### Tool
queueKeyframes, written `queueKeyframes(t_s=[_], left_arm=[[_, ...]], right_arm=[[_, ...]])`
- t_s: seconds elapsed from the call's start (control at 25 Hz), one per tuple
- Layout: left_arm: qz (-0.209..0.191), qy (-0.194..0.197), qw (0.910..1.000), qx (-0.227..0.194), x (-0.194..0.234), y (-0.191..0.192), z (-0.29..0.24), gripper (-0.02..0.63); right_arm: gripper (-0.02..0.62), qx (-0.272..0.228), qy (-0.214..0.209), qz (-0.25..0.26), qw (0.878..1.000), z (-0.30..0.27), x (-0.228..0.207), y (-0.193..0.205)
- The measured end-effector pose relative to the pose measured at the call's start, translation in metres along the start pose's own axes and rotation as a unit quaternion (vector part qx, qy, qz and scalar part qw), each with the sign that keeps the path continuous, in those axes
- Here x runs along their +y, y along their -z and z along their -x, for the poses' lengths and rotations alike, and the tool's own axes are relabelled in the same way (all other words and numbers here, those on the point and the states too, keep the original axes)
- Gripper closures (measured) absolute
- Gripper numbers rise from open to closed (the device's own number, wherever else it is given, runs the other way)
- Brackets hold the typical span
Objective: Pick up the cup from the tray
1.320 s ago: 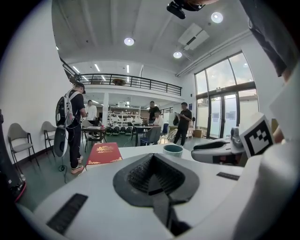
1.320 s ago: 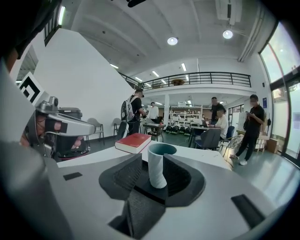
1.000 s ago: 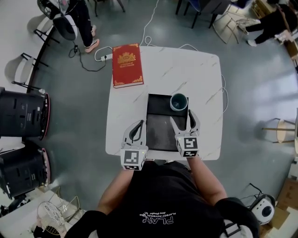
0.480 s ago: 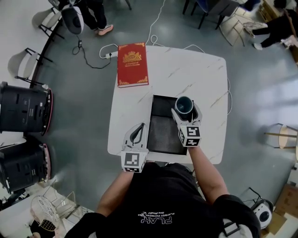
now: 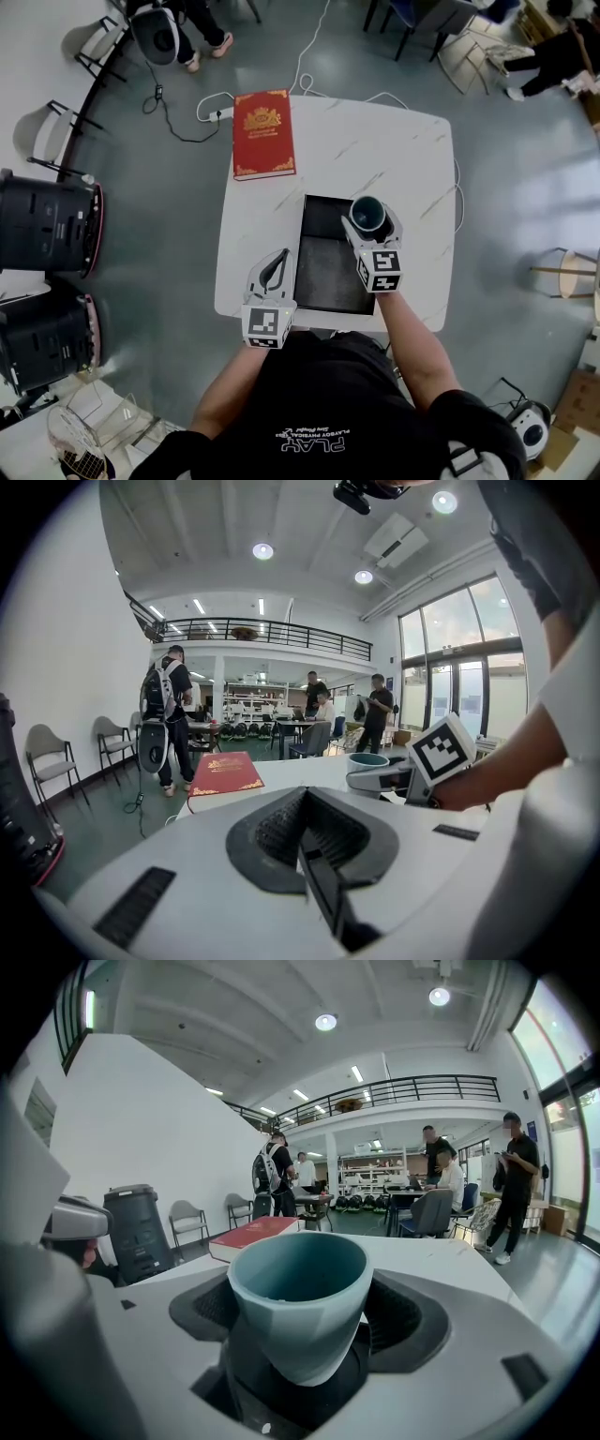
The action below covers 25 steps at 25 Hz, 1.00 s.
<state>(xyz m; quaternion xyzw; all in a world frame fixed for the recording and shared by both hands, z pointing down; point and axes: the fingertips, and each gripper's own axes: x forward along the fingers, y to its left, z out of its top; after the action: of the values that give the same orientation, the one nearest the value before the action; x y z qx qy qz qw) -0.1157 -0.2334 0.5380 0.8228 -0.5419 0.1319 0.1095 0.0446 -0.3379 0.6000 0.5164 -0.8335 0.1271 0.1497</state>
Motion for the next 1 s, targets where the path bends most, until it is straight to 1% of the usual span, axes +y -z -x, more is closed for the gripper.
queueKeyframes(t_s=[0.24, 0.44, 0.6, 0.76, 1.0], left_arm=[[0.002, 0.003, 1.0, 0.003, -0.003, 0.003, 0.003, 0.603], [0.003, 0.005, 1.0, 0.001, -0.008, 0.002, 0.004, 0.603], [0.009, 0.008, 0.9999, -0.004, -0.014, -0.002, 0.006, 0.603], [0.004, 0.012, 0.9999, -0.008, -0.02, -0.003, 0.007, 0.603], [0.0, 0.013, 0.9999, -0.009, -0.032, -0.006, 0.012, 0.603]], right_arm=[[0.204, -0.009, -0.002, 0.006, 1.0, 0.006, 0.001, -0.007], [0.204, -0.026, -0.004, 0.017, 1.0, 0.024, 0.008, -0.023], [0.204, -0.037, -0.009, 0.026, 0.999, 0.052, 0.016, -0.036], [0.204, -0.05, -0.018, 0.037, 0.998, 0.081, 0.03, -0.047], [0.206, -0.06, -0.029, 0.045, 0.997, 0.123, 0.041, -0.045]])
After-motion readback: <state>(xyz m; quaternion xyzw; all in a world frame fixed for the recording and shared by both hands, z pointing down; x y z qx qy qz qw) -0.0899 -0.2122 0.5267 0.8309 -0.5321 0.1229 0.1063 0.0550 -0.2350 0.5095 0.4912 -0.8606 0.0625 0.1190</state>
